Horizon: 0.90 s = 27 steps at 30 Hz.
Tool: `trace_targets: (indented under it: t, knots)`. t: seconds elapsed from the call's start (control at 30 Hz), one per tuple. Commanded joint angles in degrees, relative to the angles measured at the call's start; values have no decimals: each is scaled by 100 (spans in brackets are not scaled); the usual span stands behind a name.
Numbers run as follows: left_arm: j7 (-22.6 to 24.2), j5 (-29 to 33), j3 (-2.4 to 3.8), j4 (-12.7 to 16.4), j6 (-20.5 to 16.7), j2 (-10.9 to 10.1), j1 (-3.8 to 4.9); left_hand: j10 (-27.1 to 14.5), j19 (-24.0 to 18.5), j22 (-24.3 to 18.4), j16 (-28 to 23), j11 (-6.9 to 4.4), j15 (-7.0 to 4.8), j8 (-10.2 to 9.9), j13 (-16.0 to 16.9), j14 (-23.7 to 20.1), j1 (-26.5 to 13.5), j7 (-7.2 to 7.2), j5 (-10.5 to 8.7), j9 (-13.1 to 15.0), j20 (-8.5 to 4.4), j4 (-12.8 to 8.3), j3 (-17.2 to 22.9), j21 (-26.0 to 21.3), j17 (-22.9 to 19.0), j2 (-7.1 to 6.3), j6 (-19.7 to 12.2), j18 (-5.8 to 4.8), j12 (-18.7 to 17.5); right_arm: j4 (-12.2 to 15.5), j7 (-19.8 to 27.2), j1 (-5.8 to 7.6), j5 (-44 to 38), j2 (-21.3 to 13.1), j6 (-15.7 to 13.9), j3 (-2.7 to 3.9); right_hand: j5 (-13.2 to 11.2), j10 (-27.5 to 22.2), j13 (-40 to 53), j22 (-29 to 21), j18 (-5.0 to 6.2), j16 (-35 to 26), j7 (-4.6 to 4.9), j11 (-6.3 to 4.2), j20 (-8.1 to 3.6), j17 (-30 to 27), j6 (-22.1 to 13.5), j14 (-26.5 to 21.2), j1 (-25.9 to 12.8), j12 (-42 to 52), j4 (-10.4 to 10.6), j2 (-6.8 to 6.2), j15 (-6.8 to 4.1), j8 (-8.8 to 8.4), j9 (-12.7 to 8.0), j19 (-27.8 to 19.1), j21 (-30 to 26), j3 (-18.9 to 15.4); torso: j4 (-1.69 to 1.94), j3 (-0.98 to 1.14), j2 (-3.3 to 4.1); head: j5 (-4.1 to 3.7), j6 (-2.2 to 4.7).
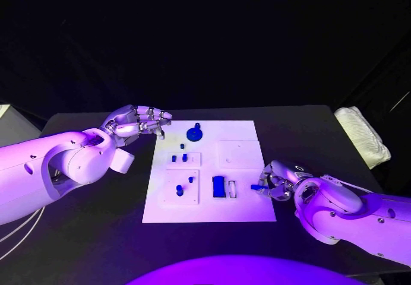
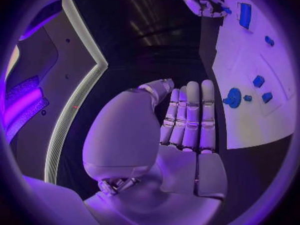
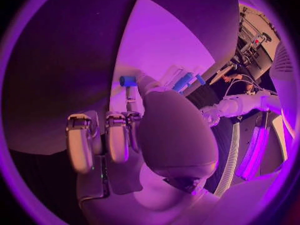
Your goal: Assemble the parts on the task board
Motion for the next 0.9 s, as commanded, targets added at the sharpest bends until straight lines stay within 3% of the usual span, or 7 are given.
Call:
trace_targets:
  t: [0.03, 0.2, 0.37, 0.7, 0.9]
  knots:
    - [39, 25, 3, 17, 74, 8, 1, -46, 26, -8, -18, -5, 5, 37, -5, 39, -24, -20, 9, -7, -5, 29, 4, -27, 7, 15, -31, 30, 27, 145, -24, 106, 456, -8, -219, 1, -16, 497, 1404, 1505, -83, 34, 9, -35, -60, 1503, 52, 614, -161, 41, 20, -14, -42, 32, 34, 600, 12, 81, 2, 3, 1, -1, 12]
    - [39, 25, 3, 17, 70, 16, 1, -46, 26, -8, -18, -5, 5, 37, -5, 39, -24, -20, 9, -7, -5, 29, 4, -27, 7, 15, -31, 30, 27, 321, 143, 287, 1263, 5, -628, 6, -14, 498, 1405, 1505, -83, 33, 1, -41, -65, 1502, 59, 613, -239, 41, 40, 9, -48, 32, 29, 600, 12, 169, 3, -2, 3, -20, 21]
    - [42, 25, 3, 26, 65, 20, 2, -46, 26, -8, -18, -5, 5, 37, -5, 39, -24, -20, 9, -7, -5, 29, 4, -27, 7, 15, -31, 30, 27, 338, 246, 345, 2006, 109, -842, 8, -17, 505, 1412, 1505, -83, 36, -1, -43, -68, 1509, 62, 615, -291, 55, 49, 21, -50, 34, 29, 600, 12, 217, -10, 5, 14, -7, 23]
    - [40, 25, 4, 55, 75, 25, 2, -48, 29, -12, -19, -5, 4, 39, -7, 38, -19, -21, 11, -7, -5, 31, 7, -33, 8, 19, -30, 31, 28, 192, 271, 187, 2736, 439, -875, 8, -29, 507, 1413, 1505, -83, 37, 3, -41, -71, 1509, 61, 615, -496, 56, 88, -9, -49, 40, 32, 600, 12, 299, -8, 18, 12, -4, -4]
    - [34, 25, 4, 59, 85, 27, 2, -48, 29, -12, -19, -5, 4, 39, -7, 38, -19, -21, 11, -7, -5, 31, 7, -33, 8, 19, -30, 31, 28, 112, 258, 104, 2874, 592, -879, 8, -32, 515, 1421, 1505, -83, 37, 6, -38, -69, 1509, 67, 615, -765, 71, 158, -40, -47, 58, 42, 600, 12, 352, -4, 11, 10, -10, -19]
